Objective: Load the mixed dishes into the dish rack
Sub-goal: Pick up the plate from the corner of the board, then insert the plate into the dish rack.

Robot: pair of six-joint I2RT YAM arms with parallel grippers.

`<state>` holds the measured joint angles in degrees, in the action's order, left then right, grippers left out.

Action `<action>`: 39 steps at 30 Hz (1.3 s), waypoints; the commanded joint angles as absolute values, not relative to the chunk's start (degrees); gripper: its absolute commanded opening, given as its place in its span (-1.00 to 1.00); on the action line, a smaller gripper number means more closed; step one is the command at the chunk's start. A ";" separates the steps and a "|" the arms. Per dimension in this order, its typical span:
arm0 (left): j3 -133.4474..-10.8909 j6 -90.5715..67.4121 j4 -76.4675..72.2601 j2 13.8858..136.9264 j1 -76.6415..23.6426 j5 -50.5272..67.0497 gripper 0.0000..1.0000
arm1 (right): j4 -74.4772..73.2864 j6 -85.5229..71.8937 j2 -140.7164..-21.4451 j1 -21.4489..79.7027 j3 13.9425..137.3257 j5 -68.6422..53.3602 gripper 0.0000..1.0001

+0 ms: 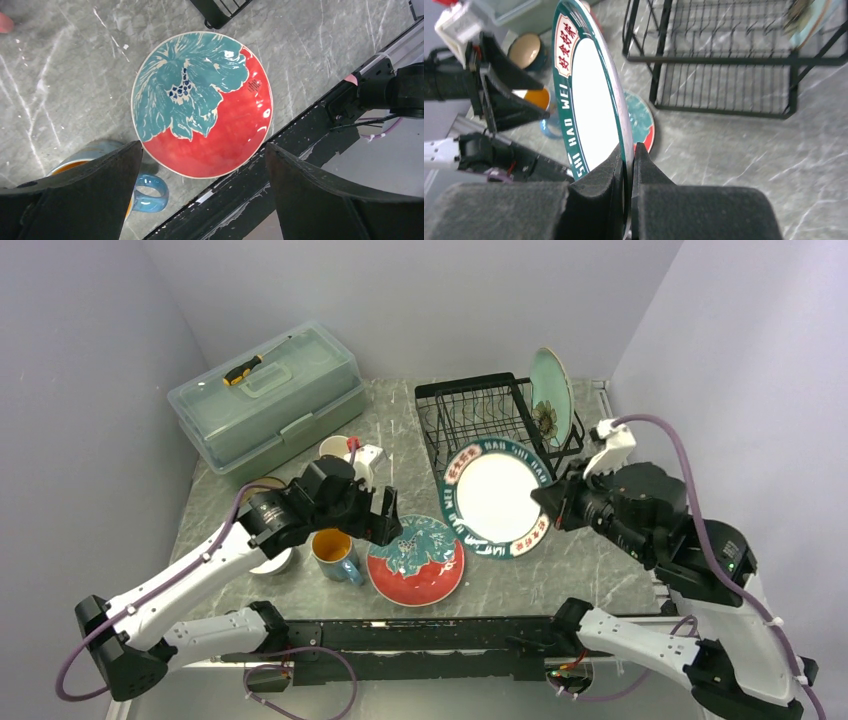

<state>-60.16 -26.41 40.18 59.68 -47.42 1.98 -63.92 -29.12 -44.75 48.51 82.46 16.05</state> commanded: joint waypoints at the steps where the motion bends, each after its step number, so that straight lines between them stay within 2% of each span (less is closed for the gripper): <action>1: -61.52 -22.33 41.80 56.92 -47.54 0.17 0.99 | -62.26 -22.23 -49.33 48.64 91.27 24.22 -1.00; 6: -59.28 -21.45 41.95 54.98 -47.54 -1.89 0.99 | -62.61 -18.19 -55.86 48.62 102.35 29.89 -1.00; 16: -59.59 -19.47 45.25 54.28 -47.55 -4.49 0.99 | -59.75 -10.60 -65.76 48.60 114.04 40.10 -1.00; 23: -57.49 -18.04 44.24 53.39 -47.52 -4.65 0.99 | -53.96 -2.72 -68.35 48.67 113.63 49.08 -1.00; 39: -56.86 -18.59 46.48 52.89 -47.55 -6.92 0.99 | -40.05 12.71 -72.77 49.26 108.68 60.27 -1.00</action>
<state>-57.04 -19.14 46.68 53.69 -47.44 -5.10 -49.50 7.33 -72.44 48.82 109.51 55.05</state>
